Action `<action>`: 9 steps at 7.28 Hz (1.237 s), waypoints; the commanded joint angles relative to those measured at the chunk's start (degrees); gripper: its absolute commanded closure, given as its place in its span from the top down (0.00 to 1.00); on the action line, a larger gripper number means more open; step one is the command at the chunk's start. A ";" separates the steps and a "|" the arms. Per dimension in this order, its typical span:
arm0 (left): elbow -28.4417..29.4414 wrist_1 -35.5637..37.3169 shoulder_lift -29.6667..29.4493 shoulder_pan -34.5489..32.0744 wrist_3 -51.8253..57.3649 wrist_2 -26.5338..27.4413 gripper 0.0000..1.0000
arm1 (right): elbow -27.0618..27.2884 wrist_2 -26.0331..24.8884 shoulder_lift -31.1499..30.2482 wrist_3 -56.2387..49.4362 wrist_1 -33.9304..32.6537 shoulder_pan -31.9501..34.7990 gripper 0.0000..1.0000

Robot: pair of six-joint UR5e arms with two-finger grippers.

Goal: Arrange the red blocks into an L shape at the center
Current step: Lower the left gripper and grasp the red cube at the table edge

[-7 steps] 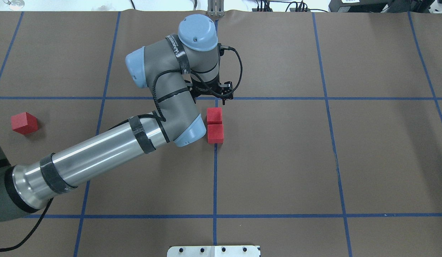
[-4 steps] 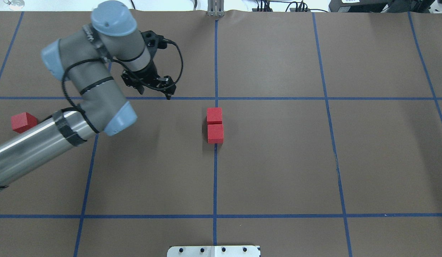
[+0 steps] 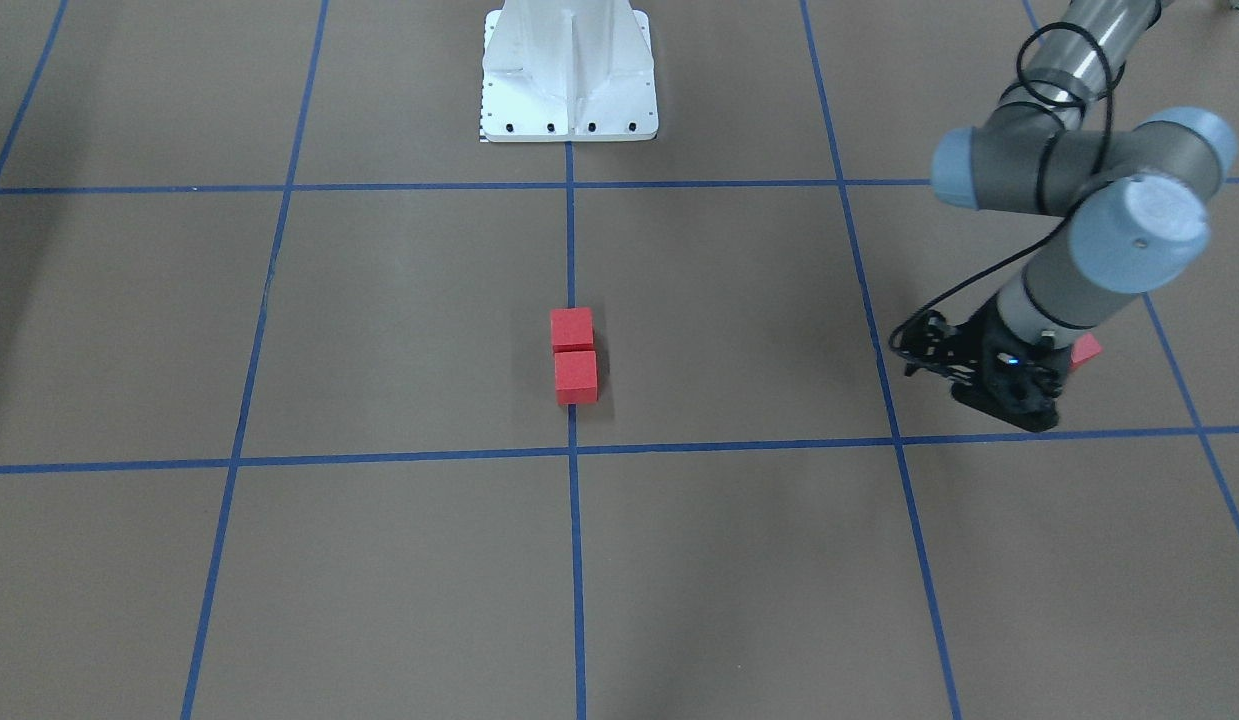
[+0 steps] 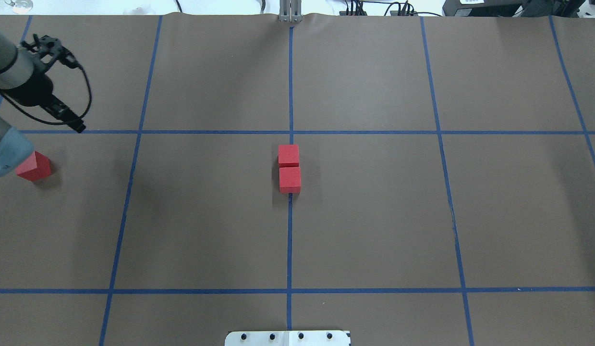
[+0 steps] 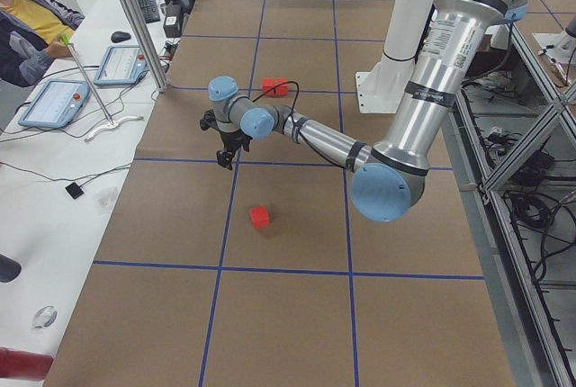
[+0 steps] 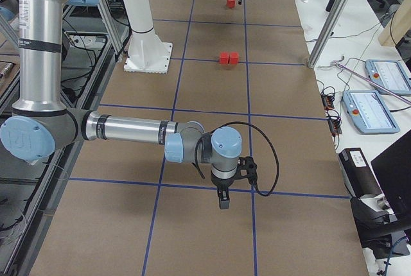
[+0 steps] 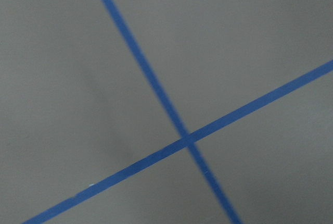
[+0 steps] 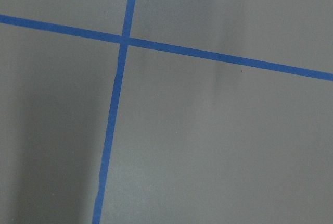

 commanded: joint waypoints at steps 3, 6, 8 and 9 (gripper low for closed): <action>0.62 -18.79 16.03 -3.36 22.49 -0.02 1.00 | 0.00 -0.04 0.60 0.31 0.00 0.01 1.00; 0.98 -25.17 18.44 -2.83 22.16 -0.19 0.99 | 0.00 -0.04 0.68 0.40 0.00 0.01 1.00; 3.24 -24.99 15.38 -1.34 21.98 -0.10 0.99 | -0.09 0.05 0.68 0.40 0.00 0.01 1.00; 4.74 -24.99 13.80 -0.38 21.90 -0.10 0.99 | -0.09 0.05 0.68 0.40 -0.09 -0.07 1.00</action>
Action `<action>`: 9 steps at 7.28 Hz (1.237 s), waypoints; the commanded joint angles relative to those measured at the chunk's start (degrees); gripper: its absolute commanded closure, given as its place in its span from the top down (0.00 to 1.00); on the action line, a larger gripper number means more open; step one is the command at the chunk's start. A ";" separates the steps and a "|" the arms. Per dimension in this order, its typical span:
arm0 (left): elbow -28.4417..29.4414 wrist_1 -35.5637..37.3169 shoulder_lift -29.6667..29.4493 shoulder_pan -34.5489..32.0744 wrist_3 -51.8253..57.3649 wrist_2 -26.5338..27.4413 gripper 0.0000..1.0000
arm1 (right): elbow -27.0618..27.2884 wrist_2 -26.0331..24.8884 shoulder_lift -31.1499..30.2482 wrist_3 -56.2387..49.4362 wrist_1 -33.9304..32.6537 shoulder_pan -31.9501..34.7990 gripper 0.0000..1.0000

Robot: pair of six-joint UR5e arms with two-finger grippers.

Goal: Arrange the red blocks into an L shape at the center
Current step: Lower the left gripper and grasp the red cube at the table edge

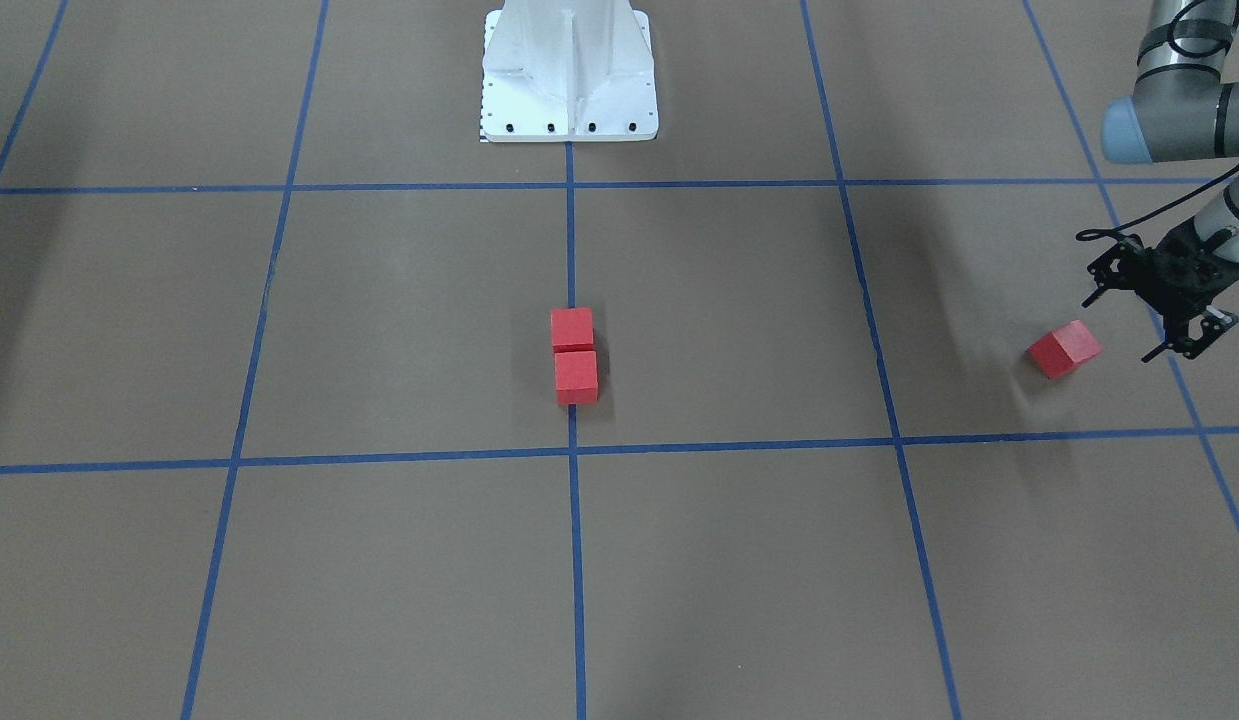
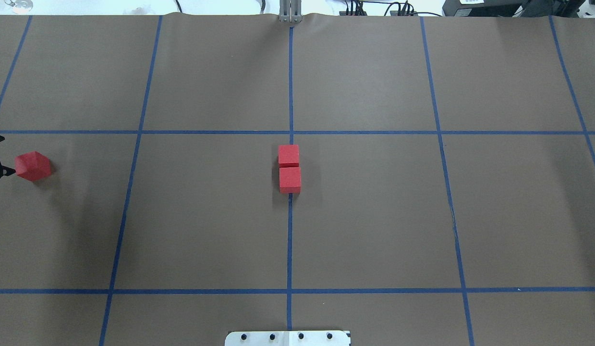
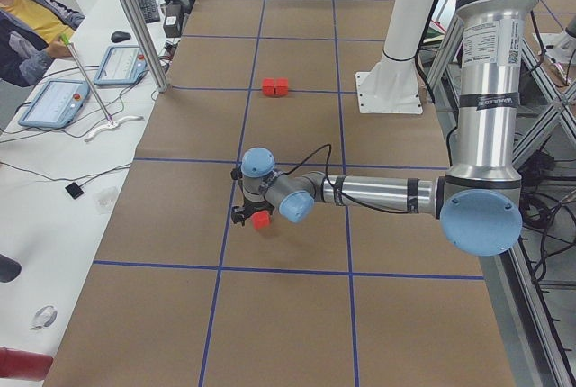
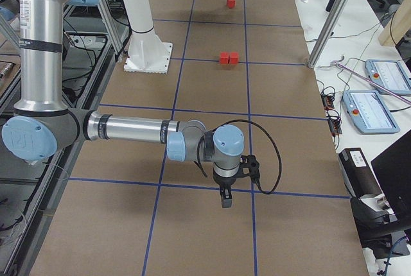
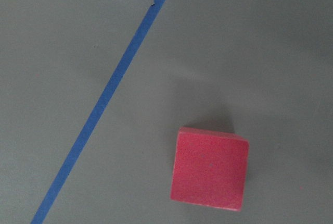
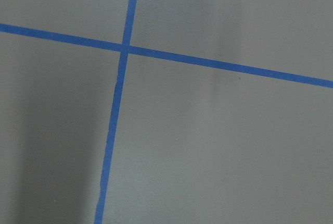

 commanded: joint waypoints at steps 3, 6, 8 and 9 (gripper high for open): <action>3.07 0.06 -2.88 1.65 0.15 -0.77 0.99 | -0.04 -0.08 0.18 0.09 0.02 -0.08 1.00; 3.16 0.15 -2.35 1.65 0.32 -4.91 0.99 | -0.04 -0.08 0.26 0.09 0.02 0.01 1.00; 3.33 0.15 -2.18 1.73 0.50 -4.39 0.99 | -0.04 -0.08 0.26 0.09 0.02 0.01 1.00; 3.33 0.15 -2.26 1.99 0.41 -4.12 0.99 | -0.04 -0.08 0.26 0.09 0.02 -0.08 1.00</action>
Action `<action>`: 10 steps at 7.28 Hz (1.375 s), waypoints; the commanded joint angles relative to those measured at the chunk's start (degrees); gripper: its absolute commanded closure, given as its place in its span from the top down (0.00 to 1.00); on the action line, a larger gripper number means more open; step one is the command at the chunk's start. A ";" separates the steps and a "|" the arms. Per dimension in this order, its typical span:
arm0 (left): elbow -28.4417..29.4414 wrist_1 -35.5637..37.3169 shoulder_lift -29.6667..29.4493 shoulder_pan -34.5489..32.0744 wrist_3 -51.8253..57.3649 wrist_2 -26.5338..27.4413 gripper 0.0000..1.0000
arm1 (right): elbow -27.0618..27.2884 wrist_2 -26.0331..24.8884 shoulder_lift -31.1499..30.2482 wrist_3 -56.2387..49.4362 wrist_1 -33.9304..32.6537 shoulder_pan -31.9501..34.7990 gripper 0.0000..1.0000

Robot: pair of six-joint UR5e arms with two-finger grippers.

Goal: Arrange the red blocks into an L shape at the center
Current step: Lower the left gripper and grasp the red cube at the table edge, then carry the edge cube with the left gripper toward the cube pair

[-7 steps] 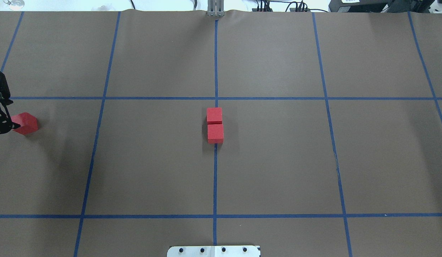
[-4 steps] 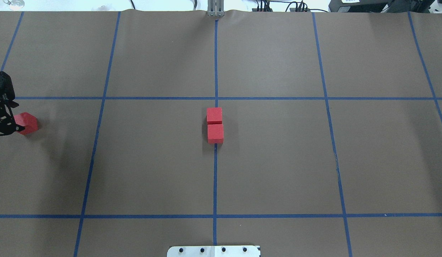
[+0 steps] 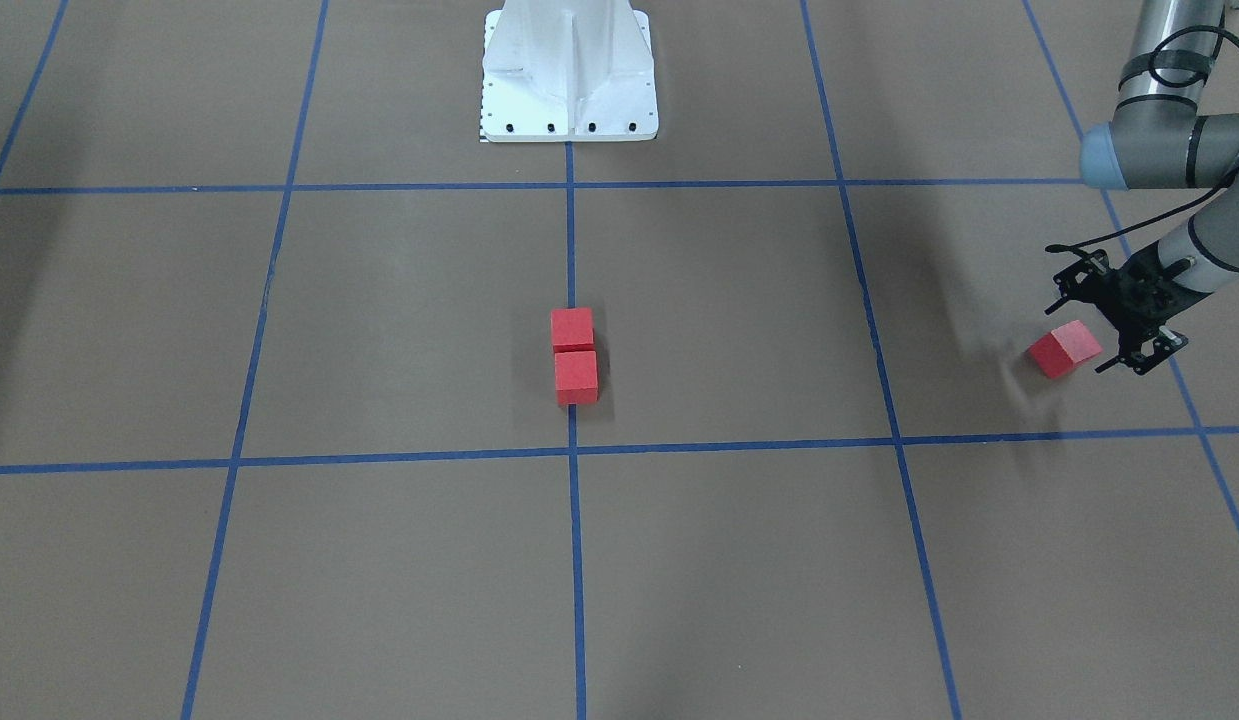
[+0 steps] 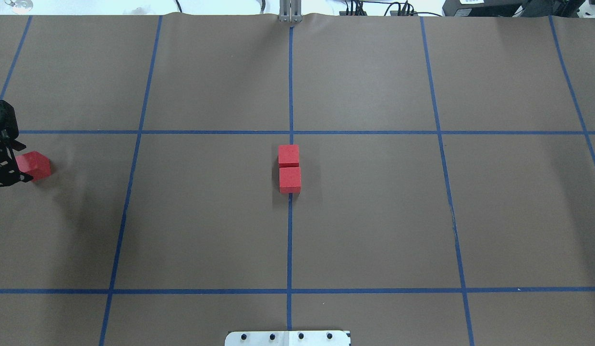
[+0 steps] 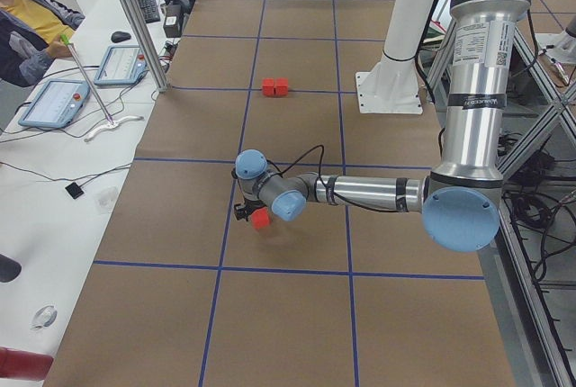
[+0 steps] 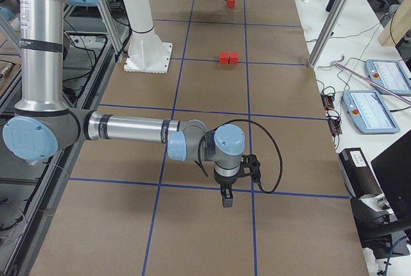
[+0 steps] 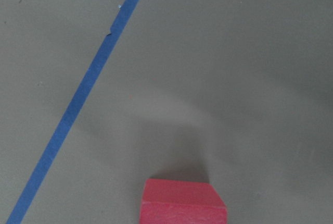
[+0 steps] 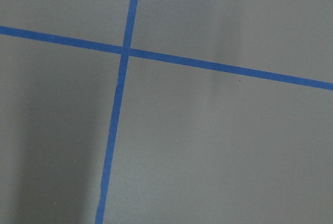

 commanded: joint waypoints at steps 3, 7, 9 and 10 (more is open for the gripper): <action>0.57 0.09 -0.03 1.45 -0.13 1.37 0.87 | -0.09 0.00 0.00 0.00 0.00 -0.05 1.00; -0.12 0.87 -0.99 1.54 -0.13 0.94 0.00 | -0.09 0.00 0.00 0.00 0.00 -0.04 1.00; -2.75 5.69 -7.03 1.54 -0.04 1.55 0.00 | 0.00 0.00 0.00 0.00 0.00 -0.05 1.00; -3.98 5.71 -9.23 1.54 -0.04 2.25 0.00 | 0.00 0.09 -0.09 0.00 -0.09 -0.05 1.00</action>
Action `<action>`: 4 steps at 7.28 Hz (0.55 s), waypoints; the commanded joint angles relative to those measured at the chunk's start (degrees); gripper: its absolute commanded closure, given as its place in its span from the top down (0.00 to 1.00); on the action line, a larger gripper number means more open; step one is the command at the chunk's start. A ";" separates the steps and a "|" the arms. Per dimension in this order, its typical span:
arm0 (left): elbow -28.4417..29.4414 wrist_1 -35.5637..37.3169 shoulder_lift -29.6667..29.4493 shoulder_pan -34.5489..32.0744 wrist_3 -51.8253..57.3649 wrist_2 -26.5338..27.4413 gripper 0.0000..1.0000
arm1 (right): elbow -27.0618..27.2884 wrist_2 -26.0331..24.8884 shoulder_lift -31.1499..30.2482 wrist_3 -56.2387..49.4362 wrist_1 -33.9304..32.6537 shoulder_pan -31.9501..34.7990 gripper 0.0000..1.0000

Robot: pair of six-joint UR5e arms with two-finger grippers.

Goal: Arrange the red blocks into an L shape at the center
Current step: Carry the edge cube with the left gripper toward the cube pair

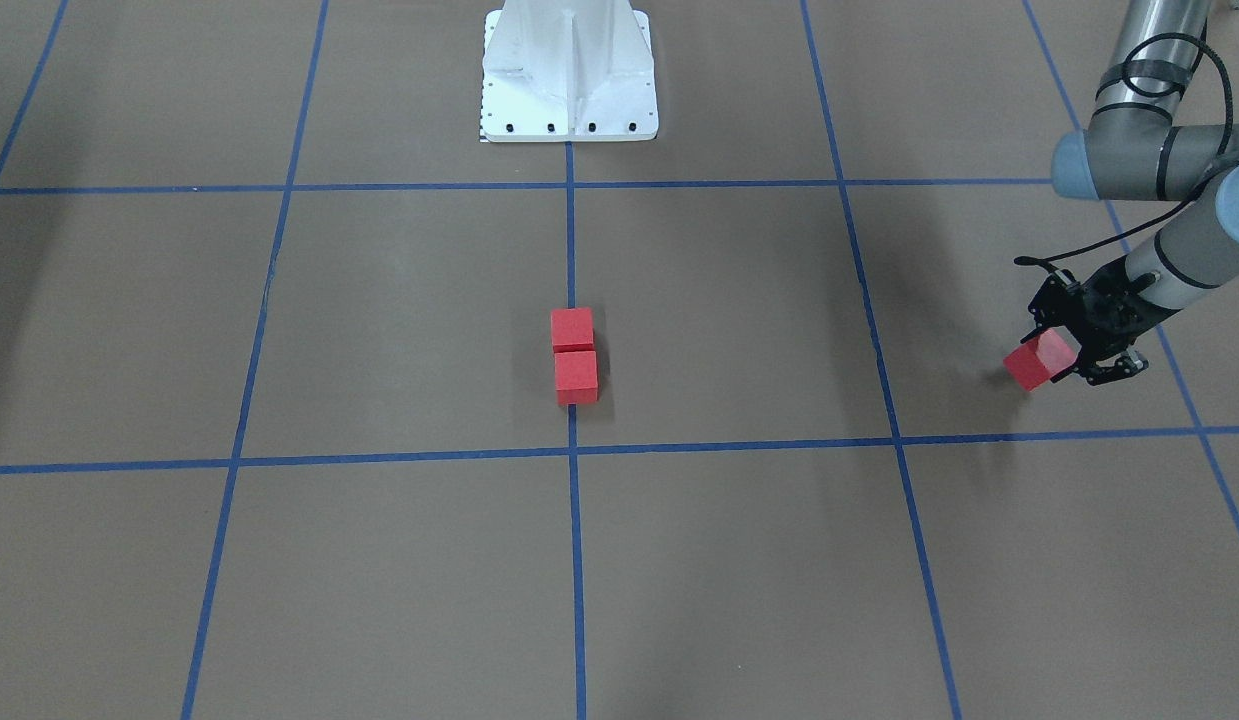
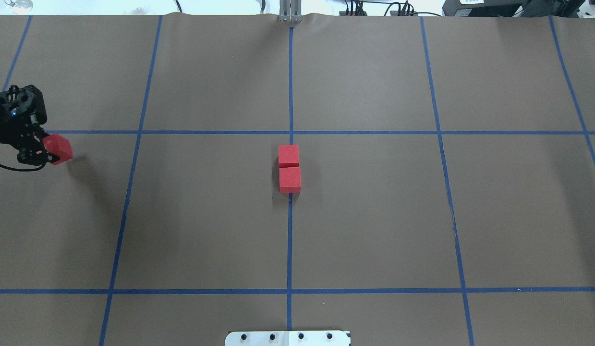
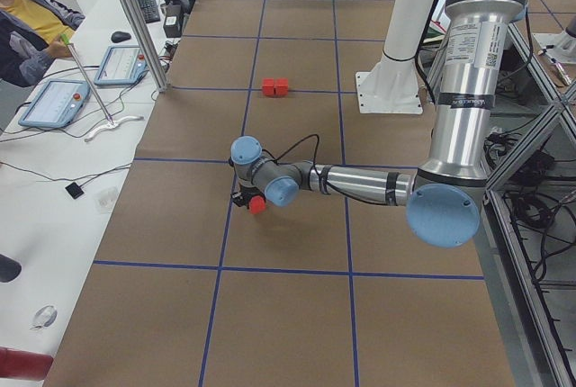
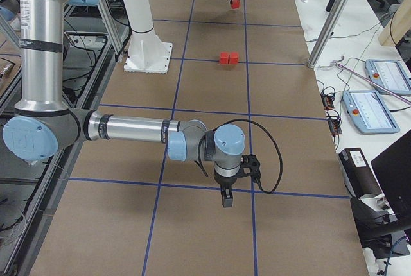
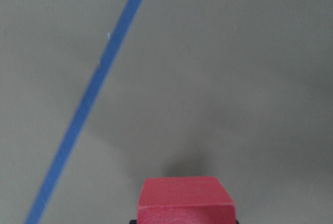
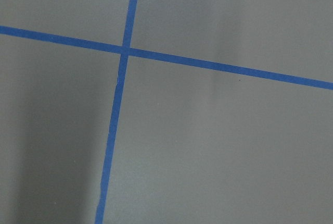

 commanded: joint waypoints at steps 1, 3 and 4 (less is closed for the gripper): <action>-3.52 1.00 -5.03 0.17 0.03 3.78 0.00 | -0.08 -0.01 -0.08 0.00 0.01 0.08 1.00; -4.07 4.23 -13.18 5.85 -1.37 4.69 0.00 | -0.25 -0.02 -0.08 0.09 -0.07 0.00 1.00; -3.80 10.43 -18.96 9.45 -1.38 4.86 0.00 | -0.34 -0.02 -0.08 0.09 -0.07 0.00 1.00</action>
